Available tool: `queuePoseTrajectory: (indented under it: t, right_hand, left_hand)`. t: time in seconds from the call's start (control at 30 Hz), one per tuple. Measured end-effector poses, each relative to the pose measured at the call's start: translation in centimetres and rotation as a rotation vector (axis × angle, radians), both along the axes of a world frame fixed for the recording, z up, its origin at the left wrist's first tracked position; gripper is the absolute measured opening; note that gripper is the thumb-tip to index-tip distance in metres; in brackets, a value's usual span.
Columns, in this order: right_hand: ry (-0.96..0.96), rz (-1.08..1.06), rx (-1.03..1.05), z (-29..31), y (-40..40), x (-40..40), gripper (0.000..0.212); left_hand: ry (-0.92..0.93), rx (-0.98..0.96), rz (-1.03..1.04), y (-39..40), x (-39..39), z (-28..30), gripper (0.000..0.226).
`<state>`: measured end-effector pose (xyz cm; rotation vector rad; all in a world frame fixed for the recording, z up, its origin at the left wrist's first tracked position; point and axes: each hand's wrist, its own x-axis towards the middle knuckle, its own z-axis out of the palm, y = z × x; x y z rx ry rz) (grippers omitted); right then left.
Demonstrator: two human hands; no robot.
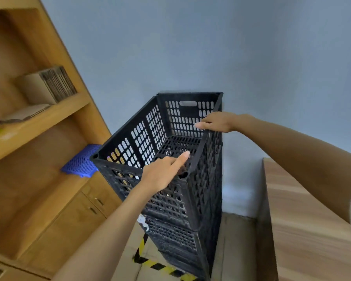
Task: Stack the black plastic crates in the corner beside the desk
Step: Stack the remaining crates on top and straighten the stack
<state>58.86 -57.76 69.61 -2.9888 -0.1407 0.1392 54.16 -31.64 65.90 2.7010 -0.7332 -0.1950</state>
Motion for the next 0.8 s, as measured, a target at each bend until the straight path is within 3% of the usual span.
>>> queuePoseTrajectory:
  t: [0.03, 0.1, 0.17, 0.33, 0.43, 0.63, 0.8]
  right_hand:
    - [0.01, 0.02, -0.008, 0.2, -0.2, 0.0, 0.079]
    - [0.046, 0.089, -0.043, 0.3, -0.7, -0.3, 0.098]
    - [0.034, 0.154, -0.089, -0.3, -1.5, -0.3, 0.107]
    - [-0.061, 0.222, -0.106, -2.2, -2.6, -0.5, 0.101]
    - [-0.087, 0.277, -0.229, -2.2, -3.0, -0.7, 0.103]
    - [-0.413, 0.35, -0.401, -3.3, -1.9, -0.3, 0.113]
    - [-0.507, 0.404, -0.453, -3.6, -1.8, 0.3, 0.107]
  left_hand:
    - [0.045, -0.082, 0.016, -0.2, -0.2, 0.4, 0.083]
    - [0.119, -0.171, 0.021, -1.7, -0.8, 1.2, 0.073]
    - [0.122, -0.042, 0.003, -4.5, -1.7, 1.3, 0.068]
    - [-0.258, 0.294, 0.108, -8.4, -4.5, 0.1, 0.06]
    - [-0.4, 0.344, 0.083, -7.7, -4.8, -0.5, 0.058]
    - [-0.449, 0.277, 0.02, -7.3, -4.3, -0.9, 0.043]
    - [-0.48, 0.276, -0.007, -6.9, -3.6, -1.5, 0.044]
